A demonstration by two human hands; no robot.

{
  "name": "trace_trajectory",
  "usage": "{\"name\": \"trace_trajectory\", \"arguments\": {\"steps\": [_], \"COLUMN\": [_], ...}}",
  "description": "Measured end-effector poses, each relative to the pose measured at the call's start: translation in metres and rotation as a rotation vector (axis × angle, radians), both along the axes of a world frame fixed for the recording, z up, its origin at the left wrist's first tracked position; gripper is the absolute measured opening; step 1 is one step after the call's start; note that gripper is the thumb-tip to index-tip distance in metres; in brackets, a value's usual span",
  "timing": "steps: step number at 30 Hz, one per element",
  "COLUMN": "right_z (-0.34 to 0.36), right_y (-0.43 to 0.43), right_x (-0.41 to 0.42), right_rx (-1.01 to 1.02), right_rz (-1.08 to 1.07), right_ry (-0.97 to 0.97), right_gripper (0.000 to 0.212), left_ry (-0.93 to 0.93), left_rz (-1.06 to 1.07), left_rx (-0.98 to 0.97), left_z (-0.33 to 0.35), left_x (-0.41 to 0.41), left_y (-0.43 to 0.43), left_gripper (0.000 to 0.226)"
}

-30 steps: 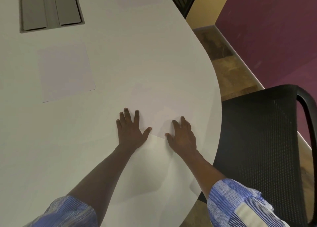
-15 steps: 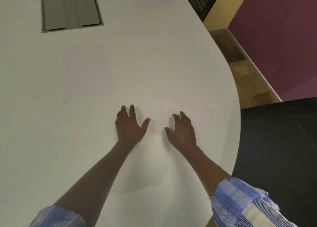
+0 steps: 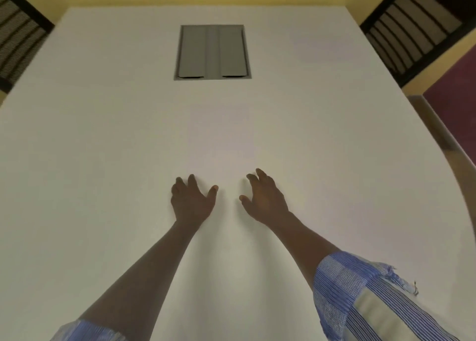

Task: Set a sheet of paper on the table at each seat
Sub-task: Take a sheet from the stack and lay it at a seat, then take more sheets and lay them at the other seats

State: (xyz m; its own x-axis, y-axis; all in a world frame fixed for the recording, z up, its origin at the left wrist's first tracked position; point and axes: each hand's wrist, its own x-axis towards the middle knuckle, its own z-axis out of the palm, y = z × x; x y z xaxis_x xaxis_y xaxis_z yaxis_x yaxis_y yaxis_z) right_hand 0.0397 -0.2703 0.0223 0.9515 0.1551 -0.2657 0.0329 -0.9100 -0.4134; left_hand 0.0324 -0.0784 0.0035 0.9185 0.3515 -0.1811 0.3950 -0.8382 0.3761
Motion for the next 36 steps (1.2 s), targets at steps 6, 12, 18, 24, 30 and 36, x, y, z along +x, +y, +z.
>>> {"name": "trace_trajectory", "arguments": {"steps": [6,12,18,24,30,36], "right_z": [-0.011,-0.018,-0.017,-0.016,-0.016,-0.015], "right_y": [0.027,0.032,0.034,0.033,0.031,0.031], "right_x": [0.026,0.026,0.026,0.026,0.027,0.028], "right_rx": [-0.093,-0.167,-0.181,-0.186,-0.187,-0.184], "right_rz": [0.04,0.041,0.042,0.057,0.055,0.063], "right_ry": [0.044,-0.009,-0.027,-0.037,-0.002,-0.005], "right_gripper": [0.071,0.074,0.075,0.077,0.079,0.076], "left_ry": [-0.011,0.069,0.103,-0.234,-0.188,-0.097], "left_rz": [-0.07,-0.135,-0.246,-0.23,0.479,0.548], "left_rx": [0.076,0.148,0.247,-0.137,-0.74,-0.639], "left_z": [-0.018,-0.021,-0.018,-0.015,0.017,0.003], "left_x": [0.011,0.011,0.012,0.027,0.062,0.068], "left_y": [-0.002,-0.011,-0.009,-0.002,0.015,0.03], "left_gripper": [0.096,0.101,0.098,0.098,0.054,0.023]}}
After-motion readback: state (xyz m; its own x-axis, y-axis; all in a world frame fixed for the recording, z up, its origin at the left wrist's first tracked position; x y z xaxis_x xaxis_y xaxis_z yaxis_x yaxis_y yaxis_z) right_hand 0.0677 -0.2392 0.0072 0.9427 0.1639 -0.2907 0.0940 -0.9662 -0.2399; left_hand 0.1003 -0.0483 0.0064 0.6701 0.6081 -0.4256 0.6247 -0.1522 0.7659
